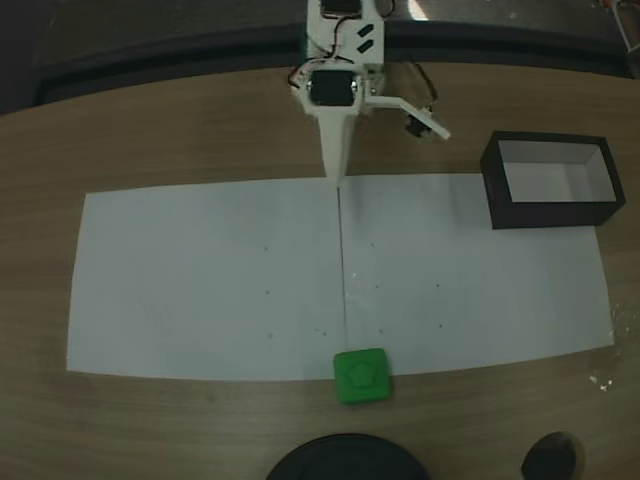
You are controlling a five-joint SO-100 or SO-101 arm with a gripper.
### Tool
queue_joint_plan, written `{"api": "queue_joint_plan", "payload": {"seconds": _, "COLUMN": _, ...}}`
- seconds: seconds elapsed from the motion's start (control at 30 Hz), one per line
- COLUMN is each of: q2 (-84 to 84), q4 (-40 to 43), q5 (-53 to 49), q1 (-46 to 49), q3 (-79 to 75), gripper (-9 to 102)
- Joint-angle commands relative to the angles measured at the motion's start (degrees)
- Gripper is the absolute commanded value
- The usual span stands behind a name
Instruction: Grab a green square and put it in the box.
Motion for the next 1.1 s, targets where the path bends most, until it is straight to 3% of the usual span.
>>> {"api": "queue_joint_plan", "payload": {"seconds": 0.0, "q2": -2.55, "q4": -6.15, "q5": -2.99, "q1": -2.99, "q3": -8.35, "gripper": 3}}
{"api": "queue_joint_plan", "payload": {"seconds": 0.13, "q2": -15.38, "q4": -11.25, "q5": -10.99, "q1": -10.46, "q3": -12.3, "gripper": 14}}
{"api": "queue_joint_plan", "payload": {"seconds": 0.4, "q2": -64.95, "q4": -10.2, "q5": -11.78, "q1": -8.79, "q3": -39.2, "gripper": 19}}
{"api": "queue_joint_plan", "payload": {"seconds": 0.53, "q2": -89.56, "q4": -0.18, "q5": -11.34, "q1": -8.0, "q3": -59.41, "gripper": 30}}
{"api": "queue_joint_plan", "payload": {"seconds": 0.7, "q2": -112.06, "q4": 12.57, "q5": -11.25, "q1": -7.56, "q3": -83.06, "gripper": 31}}
{"api": "queue_joint_plan", "payload": {"seconds": 1.07, "q2": -137.02, "q4": 30.06, "q5": -10.2, "q1": -7.65, "q3": -122.08, "gripper": 32}}
